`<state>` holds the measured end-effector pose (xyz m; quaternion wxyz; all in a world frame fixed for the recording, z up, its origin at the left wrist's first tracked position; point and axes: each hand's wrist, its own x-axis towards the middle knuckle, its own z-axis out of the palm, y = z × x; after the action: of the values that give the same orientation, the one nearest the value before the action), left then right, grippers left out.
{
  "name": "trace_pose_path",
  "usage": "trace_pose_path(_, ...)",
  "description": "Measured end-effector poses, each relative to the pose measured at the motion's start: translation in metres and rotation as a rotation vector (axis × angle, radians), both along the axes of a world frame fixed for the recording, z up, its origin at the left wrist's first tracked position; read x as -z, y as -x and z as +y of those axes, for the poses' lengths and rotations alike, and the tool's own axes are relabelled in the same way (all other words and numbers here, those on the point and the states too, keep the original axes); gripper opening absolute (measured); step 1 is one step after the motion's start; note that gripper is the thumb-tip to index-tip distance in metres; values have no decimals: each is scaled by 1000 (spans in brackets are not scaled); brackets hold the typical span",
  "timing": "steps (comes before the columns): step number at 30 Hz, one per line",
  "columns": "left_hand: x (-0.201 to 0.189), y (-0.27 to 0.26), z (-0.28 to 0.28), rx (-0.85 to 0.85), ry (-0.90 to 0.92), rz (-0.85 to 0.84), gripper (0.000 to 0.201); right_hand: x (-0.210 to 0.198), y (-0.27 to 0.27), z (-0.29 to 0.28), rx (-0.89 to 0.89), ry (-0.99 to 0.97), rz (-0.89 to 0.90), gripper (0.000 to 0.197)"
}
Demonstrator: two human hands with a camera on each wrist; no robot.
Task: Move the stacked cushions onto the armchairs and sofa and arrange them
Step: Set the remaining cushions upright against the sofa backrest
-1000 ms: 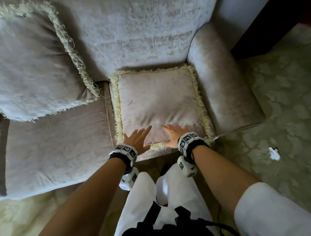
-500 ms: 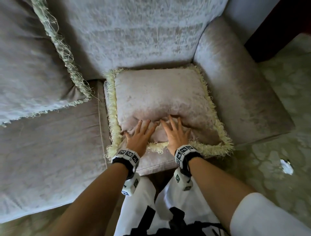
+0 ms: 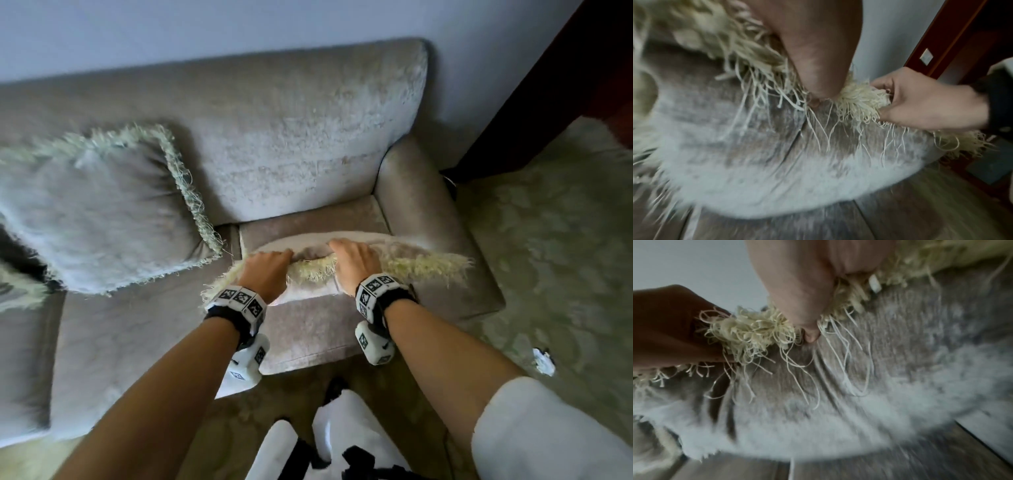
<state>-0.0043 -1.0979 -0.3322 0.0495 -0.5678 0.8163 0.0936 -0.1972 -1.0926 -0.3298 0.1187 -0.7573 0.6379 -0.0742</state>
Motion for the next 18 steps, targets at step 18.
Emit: trace_pose_path(18, -6, -41, -34, -113, -5, -8, 48, -22, -6, -56, -129, -235, 133, 53)
